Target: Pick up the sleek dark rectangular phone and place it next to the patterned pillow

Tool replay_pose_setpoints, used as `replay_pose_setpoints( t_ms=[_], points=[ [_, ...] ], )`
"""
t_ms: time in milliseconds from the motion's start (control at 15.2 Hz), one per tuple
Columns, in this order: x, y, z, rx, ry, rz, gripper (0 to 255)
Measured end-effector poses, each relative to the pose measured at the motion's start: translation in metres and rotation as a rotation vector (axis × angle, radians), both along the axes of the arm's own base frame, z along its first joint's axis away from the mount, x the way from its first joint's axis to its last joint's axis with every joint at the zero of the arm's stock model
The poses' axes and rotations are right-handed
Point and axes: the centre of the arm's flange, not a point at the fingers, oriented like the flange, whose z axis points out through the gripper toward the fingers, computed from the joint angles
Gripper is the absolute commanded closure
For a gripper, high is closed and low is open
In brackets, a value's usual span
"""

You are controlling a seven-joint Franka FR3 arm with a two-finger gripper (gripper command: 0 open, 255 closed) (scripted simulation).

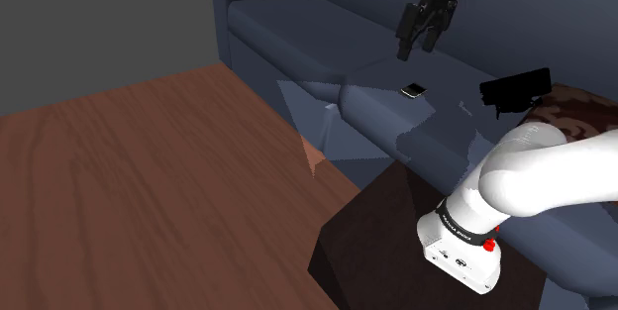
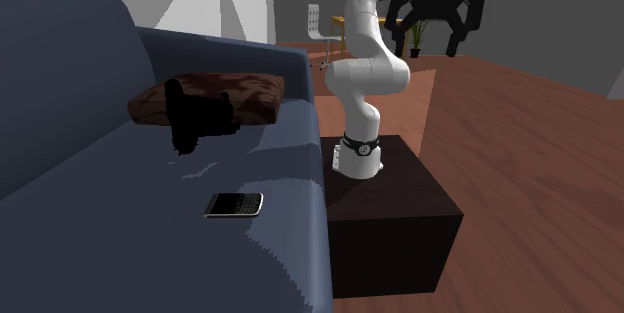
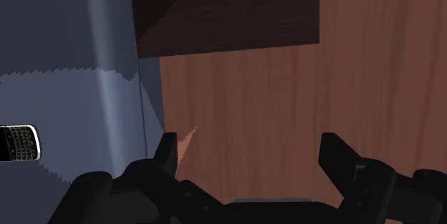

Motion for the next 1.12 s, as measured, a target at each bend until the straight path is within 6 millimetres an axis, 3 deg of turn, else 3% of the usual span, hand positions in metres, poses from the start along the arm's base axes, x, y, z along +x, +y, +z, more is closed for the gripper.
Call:
replay_pose_setpoints(
  t_ms=[132, 330, 858, 1122],
  points=[
    [0.004, -0.004, -0.003, 0.000, -0.001, -0.018, 0],
    [0.025, -0.023, -0.024, 0.001, -0.003, -0.115, 0],
    [0.076, -0.102, -0.067, 0.001, -0.018, -0.421, 0],
    [0.087, -0.144, -0.097, 0.002, -0.024, -0.574, 0]
  ],
)
